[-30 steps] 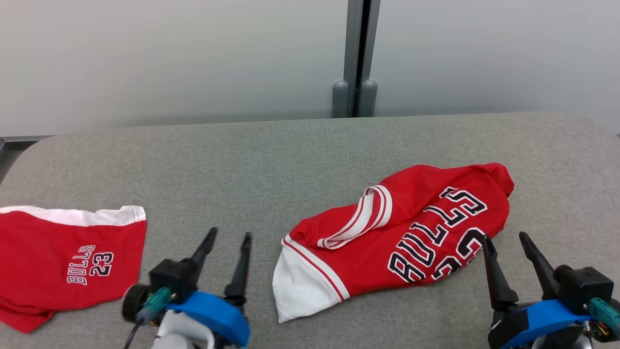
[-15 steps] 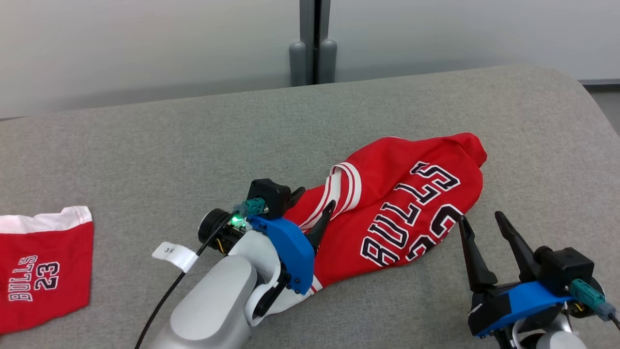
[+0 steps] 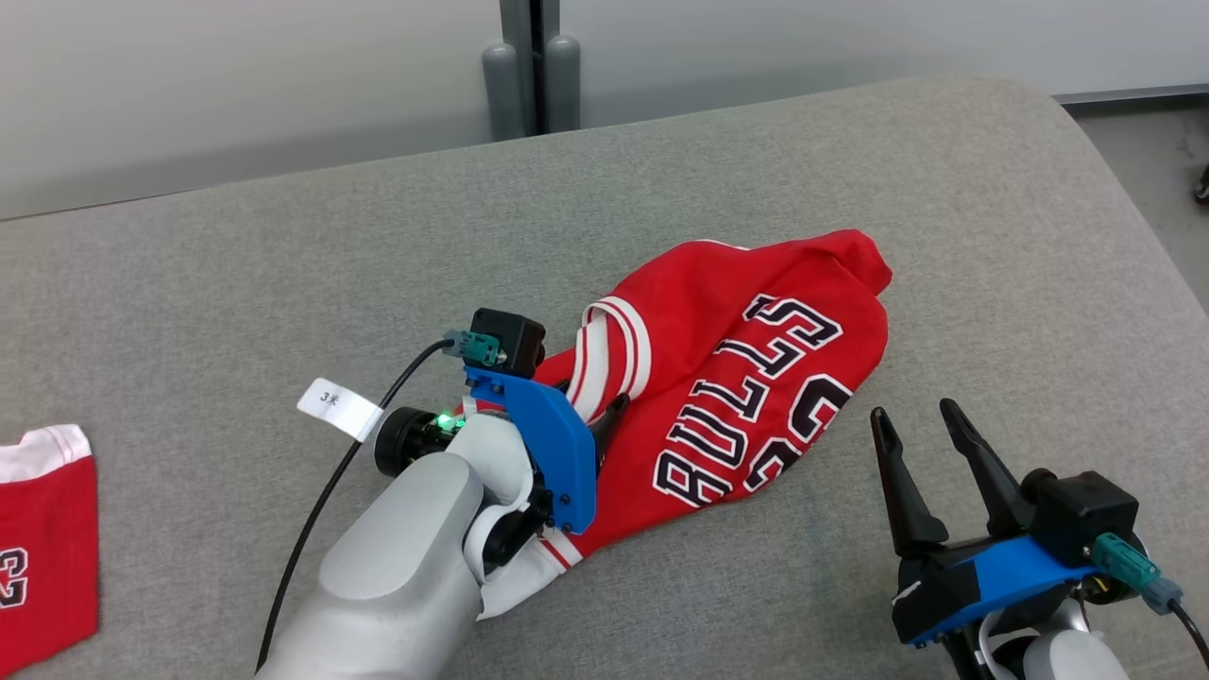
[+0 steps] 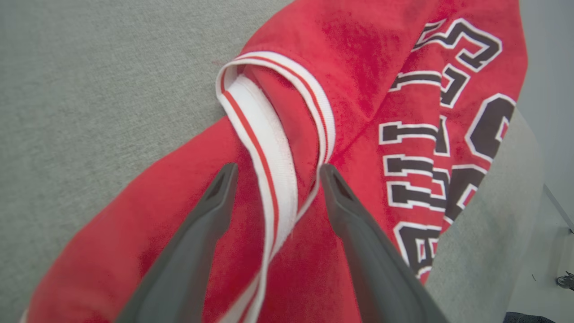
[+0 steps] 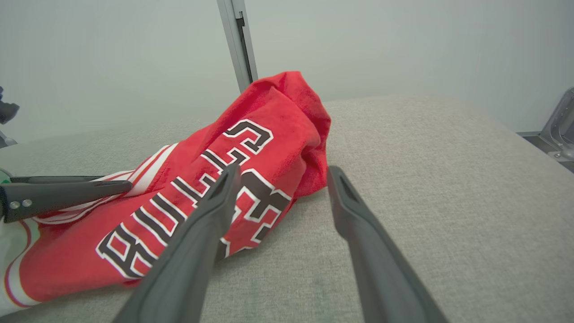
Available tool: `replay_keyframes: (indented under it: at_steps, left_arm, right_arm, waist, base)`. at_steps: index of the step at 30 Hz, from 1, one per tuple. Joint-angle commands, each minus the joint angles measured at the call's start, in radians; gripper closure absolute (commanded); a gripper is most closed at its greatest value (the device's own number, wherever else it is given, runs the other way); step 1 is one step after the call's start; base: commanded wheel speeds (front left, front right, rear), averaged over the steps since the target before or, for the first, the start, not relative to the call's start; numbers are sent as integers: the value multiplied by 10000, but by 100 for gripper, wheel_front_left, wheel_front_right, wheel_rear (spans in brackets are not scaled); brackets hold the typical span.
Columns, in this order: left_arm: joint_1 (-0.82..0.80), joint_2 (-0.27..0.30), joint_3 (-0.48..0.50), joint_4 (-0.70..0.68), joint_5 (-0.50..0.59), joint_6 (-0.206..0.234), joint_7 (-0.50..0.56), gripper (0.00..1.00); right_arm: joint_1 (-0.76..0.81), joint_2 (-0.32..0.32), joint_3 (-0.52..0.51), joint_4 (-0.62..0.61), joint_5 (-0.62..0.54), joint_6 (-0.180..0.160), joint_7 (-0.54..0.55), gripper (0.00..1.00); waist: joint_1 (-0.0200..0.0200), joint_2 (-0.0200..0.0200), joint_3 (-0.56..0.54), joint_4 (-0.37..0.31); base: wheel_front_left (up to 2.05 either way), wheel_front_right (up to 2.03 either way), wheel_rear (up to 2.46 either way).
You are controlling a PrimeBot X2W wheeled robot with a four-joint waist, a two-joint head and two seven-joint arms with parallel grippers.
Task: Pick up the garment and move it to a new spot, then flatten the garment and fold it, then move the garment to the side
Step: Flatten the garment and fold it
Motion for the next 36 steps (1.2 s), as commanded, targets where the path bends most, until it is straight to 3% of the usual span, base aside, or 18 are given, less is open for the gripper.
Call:
replay_keyframes:
  at_steps: [1, 11, 12, 13, 14, 19, 24, 29, 36]
  left_arm:
    - [-217, -25, 20, 25, -202, -10, 83, 0]
    - [-382, -103, -357, 95, -734, -88, -39, 3]
    - [-367, -104, -413, 107, -773, -92, -145, 56]
    - [-354, -107, -484, 116, -808, -97, -253, 86]
    - [-355, -109, -551, 130, -841, -92, -357, 100]
    - [-537, -80, -823, 40, -921, -77, -1222, 100]
    - [-845, 195, -429, 285, -828, -56, -2796, 100]
    - [-1257, 673, 123, 811, -646, 331, -4200, 100]
    - [-1719, 1469, 530, 1529, -569, 572, -4811, 100]
  right_arm:
    - [-92, -5, 42, 77, 109, 1, -104, 0]
    - [-234, -6, 332, 294, 205, 1, -243, 0]
    - [-222, -6, 329, 311, 210, 1, -250, 0]
    - [-221, -6, 350, 331, 211, 1, -249, 0]
    - [-219, -6, 349, 338, 215, 1, -261, 0]
    - [-102, -4, 242, 337, 195, 1, -250, 0]
    - [-94, -4, 210, 293, 227, 1, -177, 0]
    - [-191, -6, 280, 198, 206, 1, -136, 0]
    - [-312, -6, 406, 166, 286, 1, -166, 0]
  waist:
    - [-2, 0, 29, -91]
    - [-2, 0, 8, -533]
    - [-2, 0, -3, -568]
    - [-2, 0, -14, -602]
    - [-2, 0, -21, -624]
    - [-2, 0, -44, -534]
    - [-2, 0, -50, -214]
    - [-2, 0, 40, -21]
    - [-2, 0, 193, -151]
  base:
    - [0, 0, 0]
    - [0, 0, 0]
    - [0, 0, 0]
    - [0, 0, 0]
    - [0, 0, 0]
    - [0, 0, 0]
    - [0, 0, 0]
    - [0, 0, 0]
    - [0, 0, 0]
